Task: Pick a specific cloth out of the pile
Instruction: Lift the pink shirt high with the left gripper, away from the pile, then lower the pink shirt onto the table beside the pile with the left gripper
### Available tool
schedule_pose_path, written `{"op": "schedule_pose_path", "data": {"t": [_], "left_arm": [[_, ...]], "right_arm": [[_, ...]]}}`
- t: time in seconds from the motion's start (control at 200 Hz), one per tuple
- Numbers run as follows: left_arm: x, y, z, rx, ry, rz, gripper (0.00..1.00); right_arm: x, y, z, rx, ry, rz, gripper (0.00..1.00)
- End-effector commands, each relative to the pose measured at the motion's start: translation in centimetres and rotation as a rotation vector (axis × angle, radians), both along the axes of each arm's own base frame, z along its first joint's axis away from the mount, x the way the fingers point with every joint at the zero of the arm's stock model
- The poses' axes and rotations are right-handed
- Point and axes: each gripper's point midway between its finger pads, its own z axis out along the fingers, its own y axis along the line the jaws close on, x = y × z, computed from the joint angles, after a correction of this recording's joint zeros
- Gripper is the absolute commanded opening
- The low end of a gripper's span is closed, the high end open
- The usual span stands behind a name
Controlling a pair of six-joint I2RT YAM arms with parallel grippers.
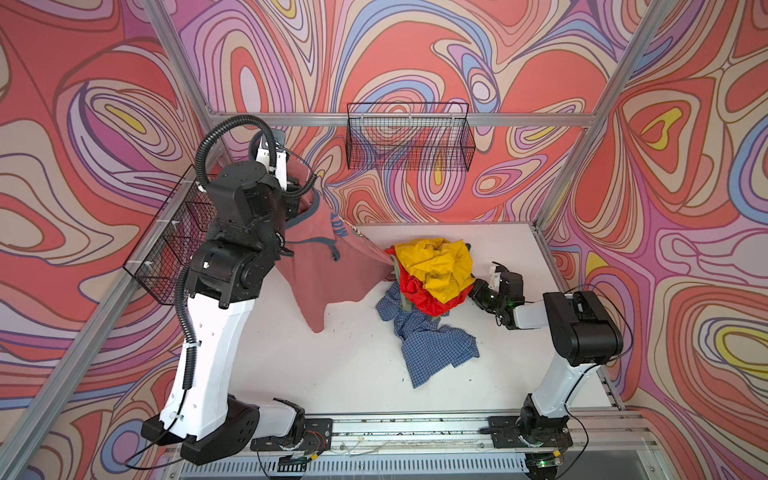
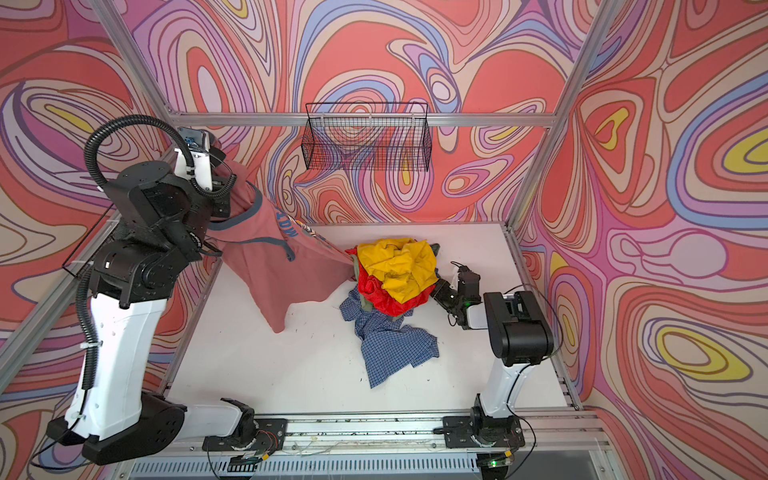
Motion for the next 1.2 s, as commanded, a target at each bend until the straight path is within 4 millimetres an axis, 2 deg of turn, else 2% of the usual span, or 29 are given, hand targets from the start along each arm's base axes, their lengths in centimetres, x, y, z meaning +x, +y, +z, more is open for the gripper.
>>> {"op": "schedule_pose_path", "data": {"t": [0.0, 0.17, 0.336, 0.571, 0.751, 0.831, 0.962, 1.017, 1.047, 1.197], "left_arm": [[-0.9, 2.1, 3.2, -0.016, -0.094, 0.056, 0.0], [-1.5, 4.0, 5.7, -0.022, -0.163, 0.109, 0.0], [-1.2, 4.0, 7.5, -0.003, -0.196, 0.1, 0.0], [-0.3, 2.9, 7.6, -0.036, -0.207, 0.036, 0.0], [-1.5, 1.2, 7.2, -0.134, -0.216, -0.092, 0.0], [-2.1, 0.8, 6.5, -0.166, -0.202, -0.128, 0.0], [-2.7, 1.2, 4.5, -0.177, -0.152, -0.105, 0.0], [-2.5, 1.5, 3.1, -0.164, -0.109, -0.08, 0.0], [-2.4, 1.6, 2.3, -0.158, -0.083, -0.068, 0.0], [-1.8, 1.8, -2.4, -0.16, 0.028, -0.04, 0.0]], "right_arm": [[-1.8, -1.2, -3.8, -0.052, 0.149, -0.048, 0.51], [-1.9, -1.1, -3.9, -0.055, 0.15, -0.048, 0.54], [-1.7, -1.2, -3.4, -0.05, 0.127, -0.05, 0.61], [-1.4, -1.0, -3.0, -0.04, 0.115, -0.043, 0.66], [-1.3, -0.9, -2.0, -0.036, 0.08, -0.041, 0.7], [-1.1, -0.8, -1.1, -0.03, 0.05, -0.034, 0.71], [-0.9, -0.5, 0.6, -0.018, -0.002, -0.026, 0.75], [-0.9, -0.6, 0.8, -0.018, -0.005, -0.027, 0.76], [-0.7, -0.6, 2.1, -0.018, -0.037, -0.03, 0.76], [-0.8, -1.0, 3.9, -0.037, -0.07, -0.048, 0.78]]}}
